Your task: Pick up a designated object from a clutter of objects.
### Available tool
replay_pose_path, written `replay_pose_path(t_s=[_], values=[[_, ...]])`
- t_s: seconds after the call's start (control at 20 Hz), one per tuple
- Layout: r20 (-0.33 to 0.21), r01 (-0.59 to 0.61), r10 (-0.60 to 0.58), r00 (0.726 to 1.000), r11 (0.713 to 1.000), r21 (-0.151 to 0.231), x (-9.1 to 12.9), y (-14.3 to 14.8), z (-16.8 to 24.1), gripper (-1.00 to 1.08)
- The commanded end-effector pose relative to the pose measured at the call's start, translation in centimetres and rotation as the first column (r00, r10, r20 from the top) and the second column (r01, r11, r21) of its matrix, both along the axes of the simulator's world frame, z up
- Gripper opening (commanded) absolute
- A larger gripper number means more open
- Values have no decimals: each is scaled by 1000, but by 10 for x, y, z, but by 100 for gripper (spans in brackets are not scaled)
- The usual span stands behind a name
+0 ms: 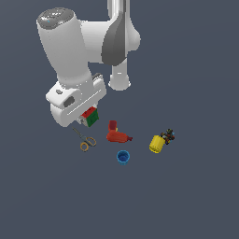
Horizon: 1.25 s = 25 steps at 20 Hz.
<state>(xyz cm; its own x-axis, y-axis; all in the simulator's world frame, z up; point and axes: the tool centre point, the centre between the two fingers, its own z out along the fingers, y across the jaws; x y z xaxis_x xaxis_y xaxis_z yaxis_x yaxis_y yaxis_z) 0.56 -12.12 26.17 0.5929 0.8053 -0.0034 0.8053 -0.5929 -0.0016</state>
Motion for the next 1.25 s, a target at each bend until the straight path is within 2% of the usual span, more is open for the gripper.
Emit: replay_pose_path(t_s=[0.0,0.65,1.2], values=[[2,0,0,1000,1000,-1,-11,11,23,-100],[3,0,0,1000,1000,0,-58,61,124,-100],[3,0,0,1000,1000,1,-69,74,155,-100]])
